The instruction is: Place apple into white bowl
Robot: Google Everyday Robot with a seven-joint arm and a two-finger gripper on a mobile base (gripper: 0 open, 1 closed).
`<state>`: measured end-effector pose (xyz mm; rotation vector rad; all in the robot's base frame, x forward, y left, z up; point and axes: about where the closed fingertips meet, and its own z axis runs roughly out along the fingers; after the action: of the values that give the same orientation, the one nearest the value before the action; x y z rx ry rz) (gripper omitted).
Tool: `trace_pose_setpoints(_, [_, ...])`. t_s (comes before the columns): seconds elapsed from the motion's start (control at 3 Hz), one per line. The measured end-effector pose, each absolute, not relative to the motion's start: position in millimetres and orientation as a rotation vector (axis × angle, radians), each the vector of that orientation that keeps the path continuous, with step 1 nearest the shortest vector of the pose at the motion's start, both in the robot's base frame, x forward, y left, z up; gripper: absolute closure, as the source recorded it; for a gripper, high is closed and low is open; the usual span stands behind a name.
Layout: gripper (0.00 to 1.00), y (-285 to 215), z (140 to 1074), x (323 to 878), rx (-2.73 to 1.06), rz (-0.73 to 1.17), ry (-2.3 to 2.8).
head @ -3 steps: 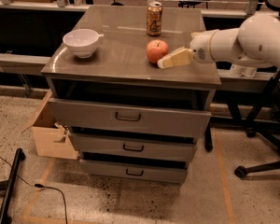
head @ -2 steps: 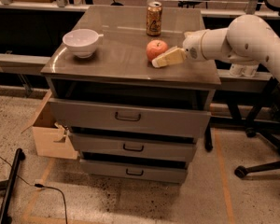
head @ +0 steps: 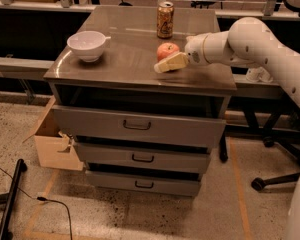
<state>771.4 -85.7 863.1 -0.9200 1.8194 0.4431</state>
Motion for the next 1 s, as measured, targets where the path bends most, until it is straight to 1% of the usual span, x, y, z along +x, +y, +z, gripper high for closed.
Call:
trace_pose_setpoints(0.33, [0.15, -73.2, 857.8, 773.7, -0.944, 0.472, 1.819])
trace_pose_setpoints(1.0, [0.61, -69.1, 871.8, 774.8, -0.95, 0.528, 1.777])
